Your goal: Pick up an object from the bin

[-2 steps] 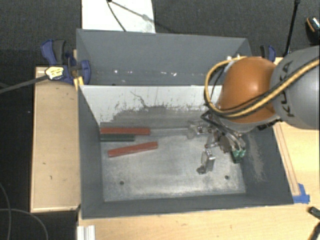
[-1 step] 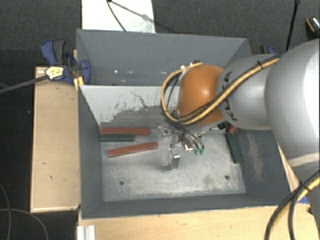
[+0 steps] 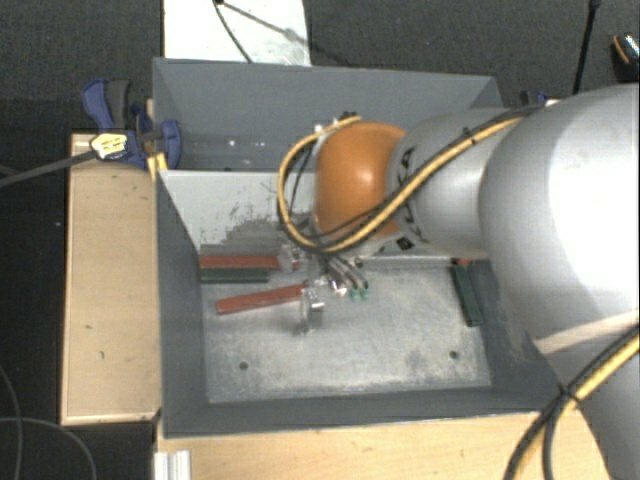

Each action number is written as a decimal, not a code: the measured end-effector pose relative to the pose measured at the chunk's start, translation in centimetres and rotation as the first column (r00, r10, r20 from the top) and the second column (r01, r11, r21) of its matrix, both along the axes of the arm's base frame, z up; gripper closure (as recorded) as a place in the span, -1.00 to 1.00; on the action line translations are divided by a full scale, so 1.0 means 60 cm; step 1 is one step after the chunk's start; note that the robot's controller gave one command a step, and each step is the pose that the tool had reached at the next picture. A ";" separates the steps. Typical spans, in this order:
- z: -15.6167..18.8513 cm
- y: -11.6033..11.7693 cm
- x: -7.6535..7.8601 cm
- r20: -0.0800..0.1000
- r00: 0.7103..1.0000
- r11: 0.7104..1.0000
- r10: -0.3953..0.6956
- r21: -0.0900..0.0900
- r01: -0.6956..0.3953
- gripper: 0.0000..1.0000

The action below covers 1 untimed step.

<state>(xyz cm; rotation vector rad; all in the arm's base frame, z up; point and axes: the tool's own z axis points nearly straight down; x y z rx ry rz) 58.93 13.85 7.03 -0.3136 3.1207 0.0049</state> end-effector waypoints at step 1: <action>0.000 0.024 -0.054 -0.005 0.998 0.998 0.069 -0.003 -0.069 -1.00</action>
Offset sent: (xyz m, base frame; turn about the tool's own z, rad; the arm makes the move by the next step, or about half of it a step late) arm -0.0322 0.0139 -0.0003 -0.0705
